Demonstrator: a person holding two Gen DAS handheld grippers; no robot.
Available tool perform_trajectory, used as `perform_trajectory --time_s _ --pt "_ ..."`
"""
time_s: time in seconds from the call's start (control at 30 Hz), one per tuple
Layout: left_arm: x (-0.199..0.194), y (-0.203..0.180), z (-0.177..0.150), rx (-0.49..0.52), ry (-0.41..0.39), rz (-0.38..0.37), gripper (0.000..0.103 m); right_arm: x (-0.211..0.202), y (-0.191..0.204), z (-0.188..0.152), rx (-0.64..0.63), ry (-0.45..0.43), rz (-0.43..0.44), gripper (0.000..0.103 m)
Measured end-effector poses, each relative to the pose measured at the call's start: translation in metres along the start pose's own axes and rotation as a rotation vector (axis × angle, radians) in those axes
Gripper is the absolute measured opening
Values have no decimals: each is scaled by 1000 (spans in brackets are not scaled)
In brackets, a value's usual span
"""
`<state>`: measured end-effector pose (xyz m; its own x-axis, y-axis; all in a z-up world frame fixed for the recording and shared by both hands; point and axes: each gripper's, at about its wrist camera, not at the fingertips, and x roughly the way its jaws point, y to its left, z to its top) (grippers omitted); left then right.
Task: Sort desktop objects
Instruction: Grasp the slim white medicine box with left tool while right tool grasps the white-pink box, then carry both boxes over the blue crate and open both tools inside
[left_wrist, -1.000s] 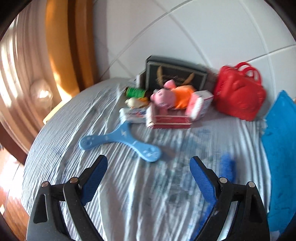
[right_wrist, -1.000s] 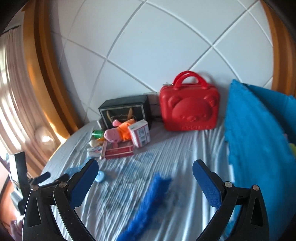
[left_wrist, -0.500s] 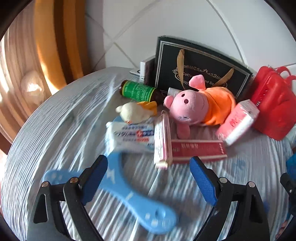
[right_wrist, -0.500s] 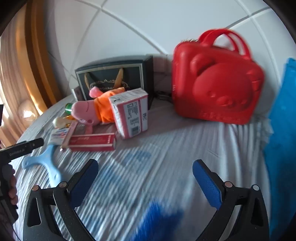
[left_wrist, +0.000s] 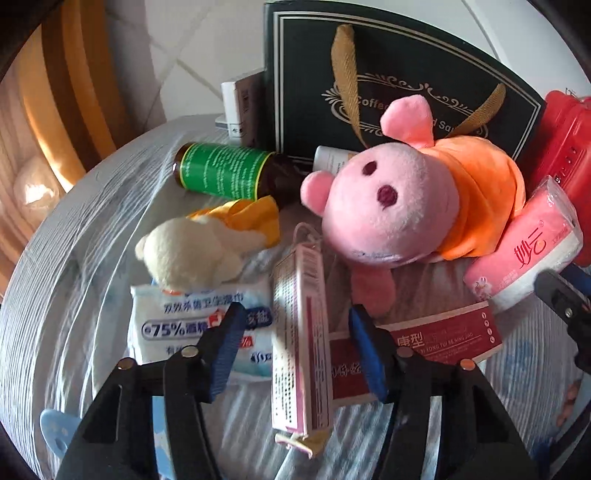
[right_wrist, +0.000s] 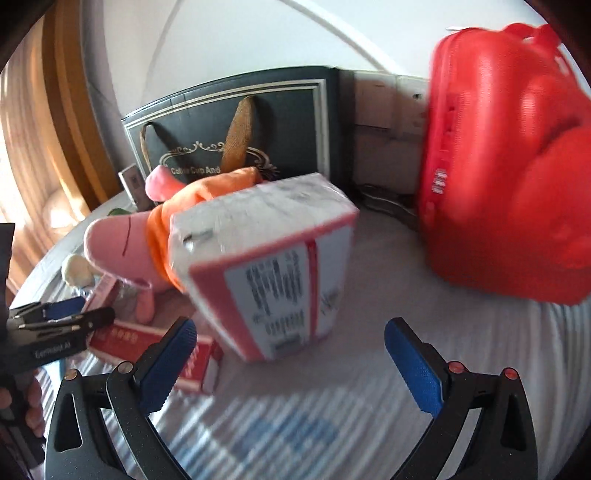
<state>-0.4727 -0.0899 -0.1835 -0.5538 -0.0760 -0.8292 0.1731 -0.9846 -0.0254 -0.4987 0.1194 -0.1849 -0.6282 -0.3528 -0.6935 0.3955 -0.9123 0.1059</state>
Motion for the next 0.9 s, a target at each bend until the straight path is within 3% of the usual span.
perform_trajectory --time_s 0.1,0.17,0.2,0.23,0.27,0.3,0.67,0.9 --pt "6 -2 4 17 26 27 36 17 0 10 -9 2 -2 103" --pt "6 -2 5 30 25 41 19 23 -1 15 9 20 25 103" --pt "4 -1 4 28 25 39 18 23 -3 18 40 39 48 103" --pt "0 2 3 22 22 31 18 21 -3 19 57 42 48 100" --pt "-4 4 1 12 16 24 18 12 -2 18 75 29 48 87" --pt "-12 6 -2 4 5 32 18 6 -1 17 80 30 41 86" --pt "-144 -14 -52 49 -162 -8 18 -121 24 -31 163 -11 17 85" --pt "-239 -30 -93 78 -259 -92 18 -247 46 -61 169 -125 -55 85"
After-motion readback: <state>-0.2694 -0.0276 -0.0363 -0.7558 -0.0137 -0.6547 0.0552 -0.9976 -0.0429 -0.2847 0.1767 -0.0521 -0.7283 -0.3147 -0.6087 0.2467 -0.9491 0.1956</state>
